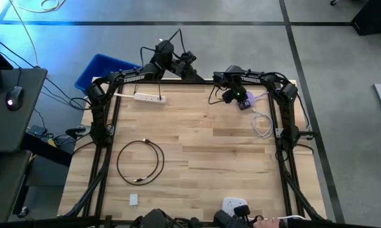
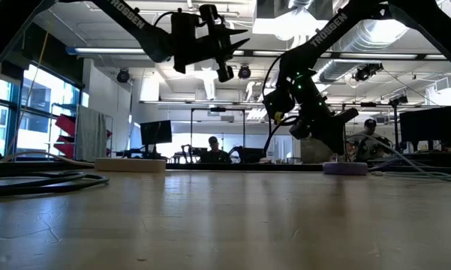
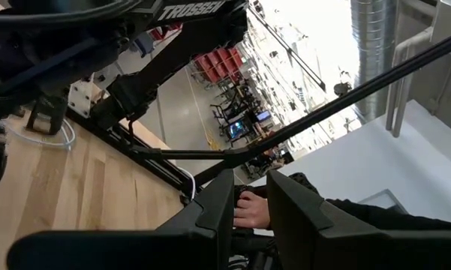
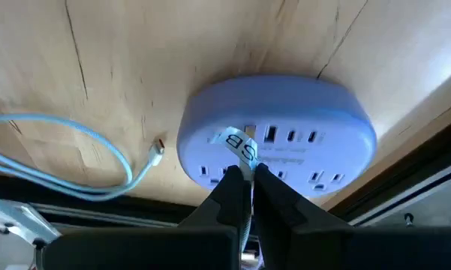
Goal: Insert USB
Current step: Insert the white charger cable into the purple outlet extension, then insert the white charger adapter into the bottom white outlet extension
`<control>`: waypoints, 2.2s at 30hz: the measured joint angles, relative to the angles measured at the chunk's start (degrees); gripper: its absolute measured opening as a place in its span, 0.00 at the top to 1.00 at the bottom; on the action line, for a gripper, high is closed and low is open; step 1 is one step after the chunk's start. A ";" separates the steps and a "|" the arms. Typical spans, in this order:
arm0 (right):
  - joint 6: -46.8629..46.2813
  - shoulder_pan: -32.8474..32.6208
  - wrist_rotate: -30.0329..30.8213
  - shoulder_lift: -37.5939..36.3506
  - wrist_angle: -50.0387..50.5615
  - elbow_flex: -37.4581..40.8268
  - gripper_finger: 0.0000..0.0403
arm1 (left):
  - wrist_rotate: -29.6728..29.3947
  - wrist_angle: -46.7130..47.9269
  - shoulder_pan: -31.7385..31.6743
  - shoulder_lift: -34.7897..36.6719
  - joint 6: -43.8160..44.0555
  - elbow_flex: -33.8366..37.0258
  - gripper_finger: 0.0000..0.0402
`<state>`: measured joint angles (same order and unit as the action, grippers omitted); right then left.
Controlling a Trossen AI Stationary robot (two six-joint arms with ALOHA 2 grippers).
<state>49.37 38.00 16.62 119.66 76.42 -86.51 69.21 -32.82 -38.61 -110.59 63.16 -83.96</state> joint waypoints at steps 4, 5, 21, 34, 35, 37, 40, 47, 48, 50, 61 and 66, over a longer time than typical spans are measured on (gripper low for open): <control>-0.84 0.46 -3.31 -0.07 0.88 0.02 1.00 | 0.09 -0.02 0.00 0.00 -0.04 0.00 0.85; -0.87 0.61 -3.33 -0.07 0.90 -0.01 1.00 | 0.14 0.00 0.00 0.00 -0.20 0.00 0.85; -1.77 1.77 -3.05 -0.18 -1.07 -0.01 1.00 | 0.13 0.03 0.00 0.00 -0.36 0.00 0.85; -8.03 1.97 -5.56 0.23 -2.53 -2.59 0.57 | 0.00 -0.11 0.00 0.00 -0.42 0.00 0.85; -8.39 1.97 -6.20 0.23 -2.16 -3.73 0.54 | -0.02 -0.04 0.00 0.00 -0.42 0.00 0.85; -8.95 2.13 -7.05 0.17 -1.34 -6.24 0.48 | 0.04 0.05 0.02 0.00 -0.42 0.00 0.85; -9.99 2.64 -8.80 0.14 -0.83 -10.46 0.43 | 0.20 -0.02 0.00 0.00 -0.42 0.00 0.85; -17.82 5.34 -14.45 -0.03 0.78 -21.51 0.42 | 1.61 -0.04 0.00 0.02 -3.61 0.00 0.85; -19.67 5.74 -15.86 -0.07 1.70 -22.93 0.43 | 1.99 0.14 0.00 0.40 -4.53 0.00 0.85; -22.65 6.63 -20.83 -0.48 3.84 -25.04 0.43 | 2.18 0.13 0.39 1.40 -7.22 0.00 0.85; -29.14 4.26 -31.73 -20.13 -3.67 -14.16 0.50 | -11.43 28.17 7.30 14.20 -32.77 -0.07 0.92; -35.14 -0.26 -31.67 -35.53 -11.60 -0.23 0.58 | -41.01 62.08 14.99 22.59 -54.50 -0.02 0.99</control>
<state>14.23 37.73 -15.05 84.14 64.83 -86.75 28.20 29.26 -23.62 -88.00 8.65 -83.99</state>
